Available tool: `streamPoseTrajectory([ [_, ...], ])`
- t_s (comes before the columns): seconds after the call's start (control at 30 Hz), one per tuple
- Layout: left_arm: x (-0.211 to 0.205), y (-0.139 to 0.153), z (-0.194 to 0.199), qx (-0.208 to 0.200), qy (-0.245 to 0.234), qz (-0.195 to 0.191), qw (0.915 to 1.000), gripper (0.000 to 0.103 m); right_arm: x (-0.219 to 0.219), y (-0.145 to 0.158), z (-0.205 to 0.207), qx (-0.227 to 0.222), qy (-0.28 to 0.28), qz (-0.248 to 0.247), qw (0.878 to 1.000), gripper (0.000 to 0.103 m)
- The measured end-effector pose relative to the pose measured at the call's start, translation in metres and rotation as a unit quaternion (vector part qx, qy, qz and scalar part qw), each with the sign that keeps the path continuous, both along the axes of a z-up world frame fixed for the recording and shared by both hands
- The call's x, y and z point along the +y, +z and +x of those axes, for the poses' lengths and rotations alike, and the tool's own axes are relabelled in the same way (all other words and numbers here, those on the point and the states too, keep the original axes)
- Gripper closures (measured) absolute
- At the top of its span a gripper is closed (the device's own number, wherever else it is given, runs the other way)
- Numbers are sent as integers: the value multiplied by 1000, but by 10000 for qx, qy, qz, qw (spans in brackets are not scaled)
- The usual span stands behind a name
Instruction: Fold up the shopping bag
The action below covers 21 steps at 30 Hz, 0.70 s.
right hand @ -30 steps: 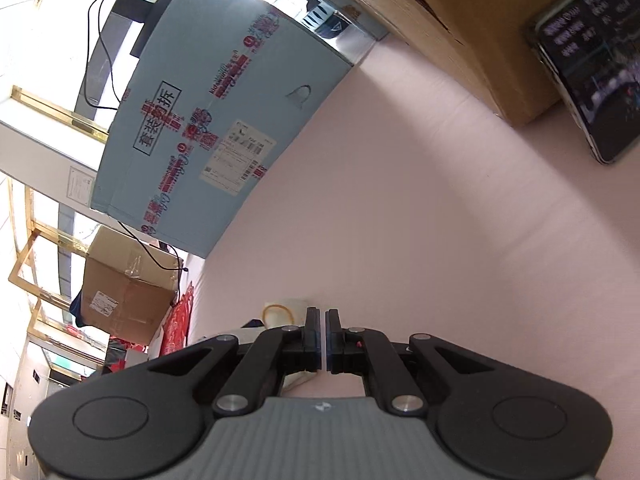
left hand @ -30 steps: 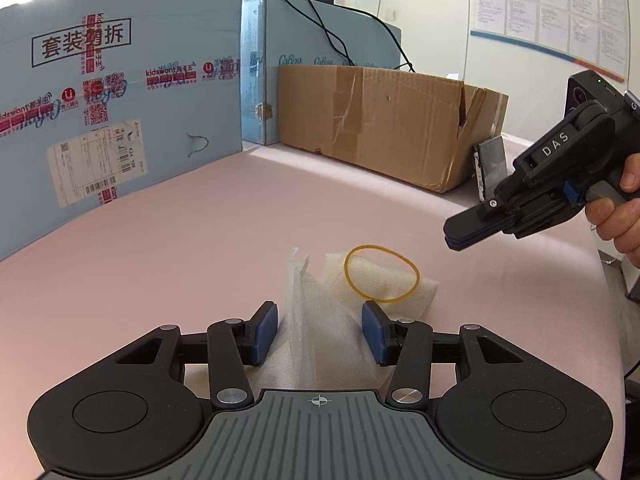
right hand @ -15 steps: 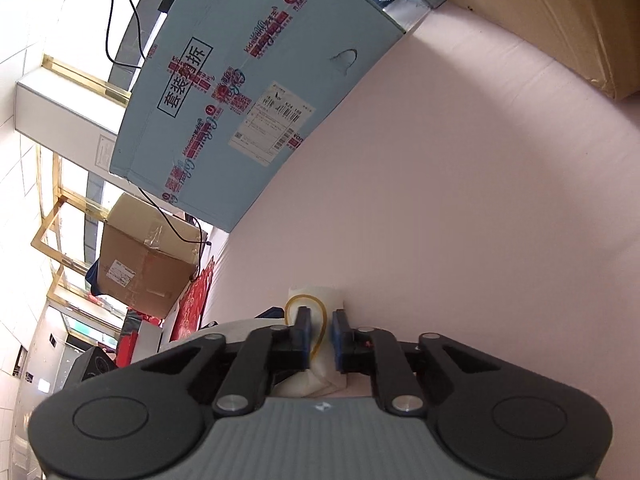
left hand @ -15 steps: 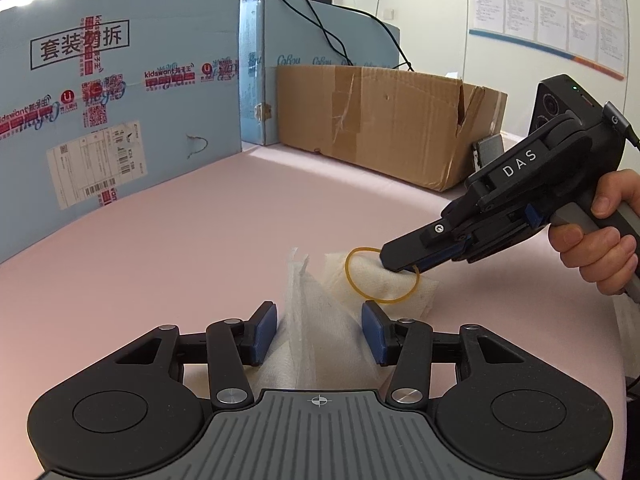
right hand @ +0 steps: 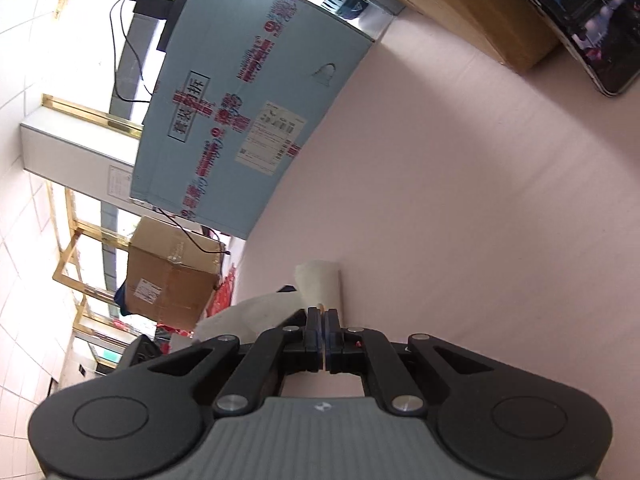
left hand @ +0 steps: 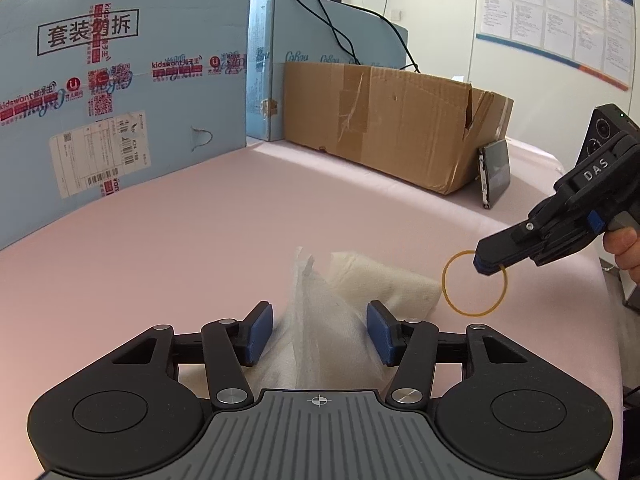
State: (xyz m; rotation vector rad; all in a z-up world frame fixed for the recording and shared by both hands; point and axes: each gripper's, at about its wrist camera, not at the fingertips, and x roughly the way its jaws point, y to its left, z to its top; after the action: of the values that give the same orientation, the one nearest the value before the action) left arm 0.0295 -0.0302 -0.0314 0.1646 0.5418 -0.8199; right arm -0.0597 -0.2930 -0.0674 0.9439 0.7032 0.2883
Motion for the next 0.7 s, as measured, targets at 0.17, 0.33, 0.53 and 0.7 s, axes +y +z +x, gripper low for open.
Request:
streamPoseTrajectory([
  [0.17,4,-1,5,106,25,-96,9999,50,2,-3,14,274,42,-315,9991,102],
  [0.33,5,-2,7,175,46,-123,9998,49,0,0,12,366,75,-588,9976,102],
  [0.53,8,-2,10,268,67,-206,9994,48,8,5,19,365,239,-831,9956,102],
  [0.7,8,-2,9,233,92,-214,9995,48,22,6,40,267,430,-900,9947,102],
])
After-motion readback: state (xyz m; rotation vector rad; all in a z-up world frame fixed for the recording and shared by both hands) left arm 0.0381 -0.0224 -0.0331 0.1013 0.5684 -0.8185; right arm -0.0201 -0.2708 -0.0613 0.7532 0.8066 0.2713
